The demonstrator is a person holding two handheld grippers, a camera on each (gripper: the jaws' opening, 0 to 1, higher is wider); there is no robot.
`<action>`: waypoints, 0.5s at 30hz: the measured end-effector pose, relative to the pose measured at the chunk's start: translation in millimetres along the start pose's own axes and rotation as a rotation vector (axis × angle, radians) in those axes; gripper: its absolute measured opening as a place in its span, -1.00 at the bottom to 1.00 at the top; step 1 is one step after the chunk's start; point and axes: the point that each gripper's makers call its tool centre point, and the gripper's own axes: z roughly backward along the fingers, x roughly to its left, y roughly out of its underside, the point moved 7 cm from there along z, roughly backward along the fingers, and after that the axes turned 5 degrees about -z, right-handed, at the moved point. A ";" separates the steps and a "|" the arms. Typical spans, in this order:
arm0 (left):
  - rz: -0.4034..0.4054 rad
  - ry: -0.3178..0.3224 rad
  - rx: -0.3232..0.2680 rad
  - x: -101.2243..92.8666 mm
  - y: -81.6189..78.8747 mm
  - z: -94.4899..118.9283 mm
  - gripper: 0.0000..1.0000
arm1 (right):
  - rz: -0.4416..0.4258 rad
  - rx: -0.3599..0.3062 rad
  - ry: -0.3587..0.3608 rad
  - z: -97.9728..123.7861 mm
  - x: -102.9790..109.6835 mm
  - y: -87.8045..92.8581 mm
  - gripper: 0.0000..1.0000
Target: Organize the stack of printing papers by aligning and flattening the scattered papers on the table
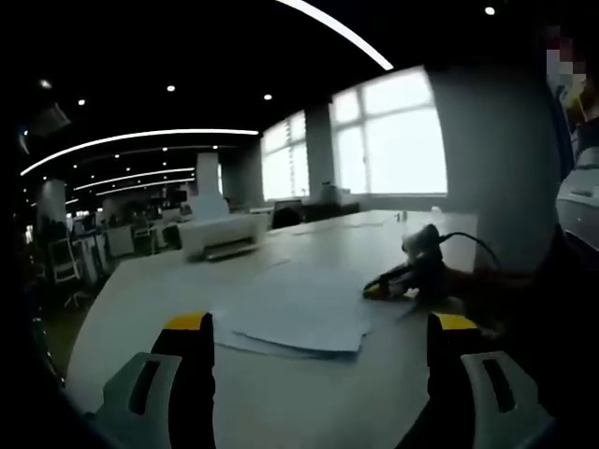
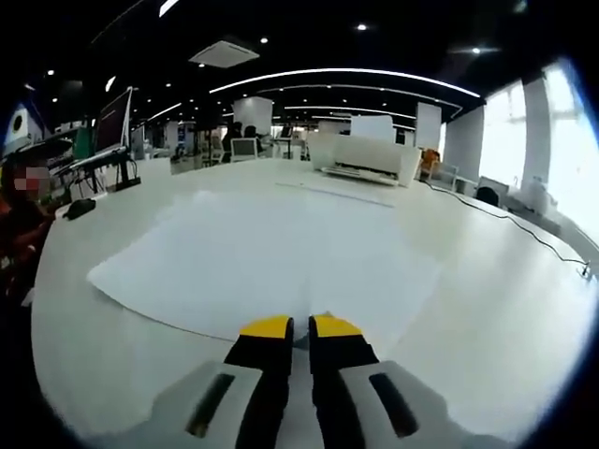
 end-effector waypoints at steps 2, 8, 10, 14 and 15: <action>0.000 0.001 0.000 0.3 -0.2 -0.6 0.94 | 0.004 -0.003 0.000 -0.1 0.0 -0.2 -0.97; 0.000 0.003 0.000 -2.3 -0.8 -1.5 0.94 | 0.016 -0.010 -0.008 1.4 0.6 -0.5 -0.99; -0.002 0.006 0.000 -4.4 -1.1 -1.2 0.93 | 0.019 -0.013 -0.010 2.2 0.8 -0.5 -1.00; -0.006 0.009 0.005 -6.5 -3.1 0.9 0.94 | 0.015 -0.017 -0.012 3.9 1.5 -0.4 -1.00; -0.010 0.008 0.004 -6.6 -4.1 1.9 0.94 | 0.012 -0.020 -0.014 4.5 1.7 -0.7 -1.00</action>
